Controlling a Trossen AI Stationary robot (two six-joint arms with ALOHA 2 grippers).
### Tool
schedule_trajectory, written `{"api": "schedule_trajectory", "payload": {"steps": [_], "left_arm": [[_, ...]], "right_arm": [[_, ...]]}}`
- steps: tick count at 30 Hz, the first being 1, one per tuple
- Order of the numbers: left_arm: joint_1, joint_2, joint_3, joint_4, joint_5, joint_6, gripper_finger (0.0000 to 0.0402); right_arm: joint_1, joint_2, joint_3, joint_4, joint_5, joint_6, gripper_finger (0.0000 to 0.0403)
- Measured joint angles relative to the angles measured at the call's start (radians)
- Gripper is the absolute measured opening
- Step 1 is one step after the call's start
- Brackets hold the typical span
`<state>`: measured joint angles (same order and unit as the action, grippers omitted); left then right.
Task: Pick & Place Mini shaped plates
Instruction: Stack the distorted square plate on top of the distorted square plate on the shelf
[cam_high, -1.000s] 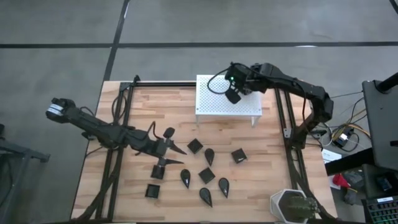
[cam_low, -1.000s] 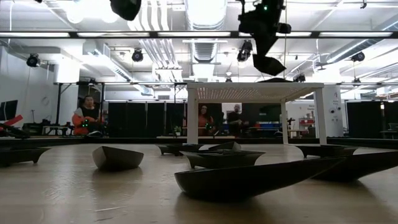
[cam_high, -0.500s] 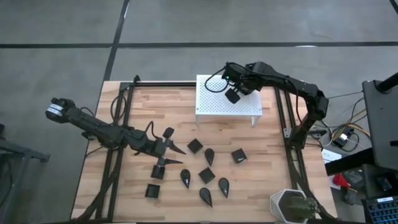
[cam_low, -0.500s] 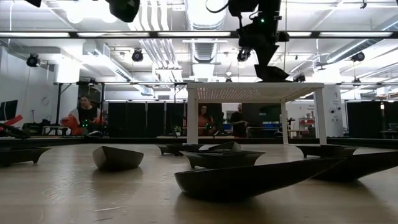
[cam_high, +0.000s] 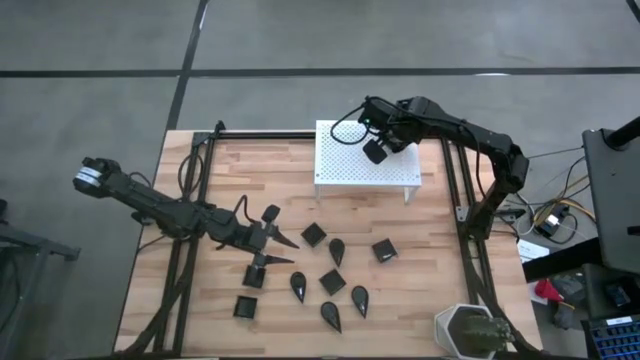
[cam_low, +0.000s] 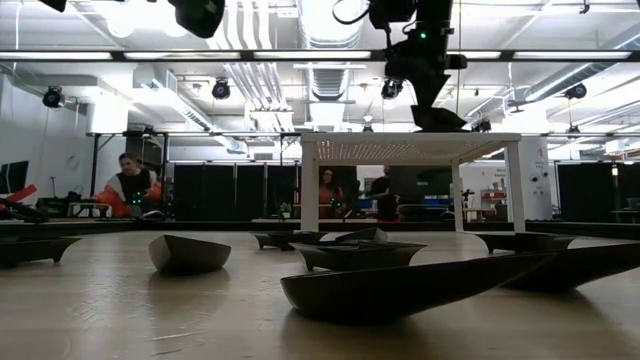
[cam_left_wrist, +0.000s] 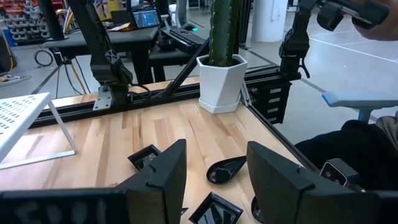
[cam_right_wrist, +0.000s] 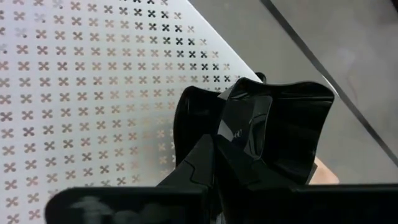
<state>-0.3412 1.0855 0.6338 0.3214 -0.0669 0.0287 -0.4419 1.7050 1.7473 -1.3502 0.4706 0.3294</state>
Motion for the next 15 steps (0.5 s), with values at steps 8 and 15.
{"api": "schedule_trajectory", "payload": {"steps": [8,15], "left_arm": [[0.0,0.0,0.0,0.0,0.0,-0.005,0.0163],[-0.001,0.0,0.0,-0.001,0.0,-0.006,0.0163]], "right_arm": [[0.0,0.0,0.0,-0.011,-0.003,0.007,0.0008],[0.003,0.0,0.0,-0.012,-0.004,-0.017,0.0009]]}}
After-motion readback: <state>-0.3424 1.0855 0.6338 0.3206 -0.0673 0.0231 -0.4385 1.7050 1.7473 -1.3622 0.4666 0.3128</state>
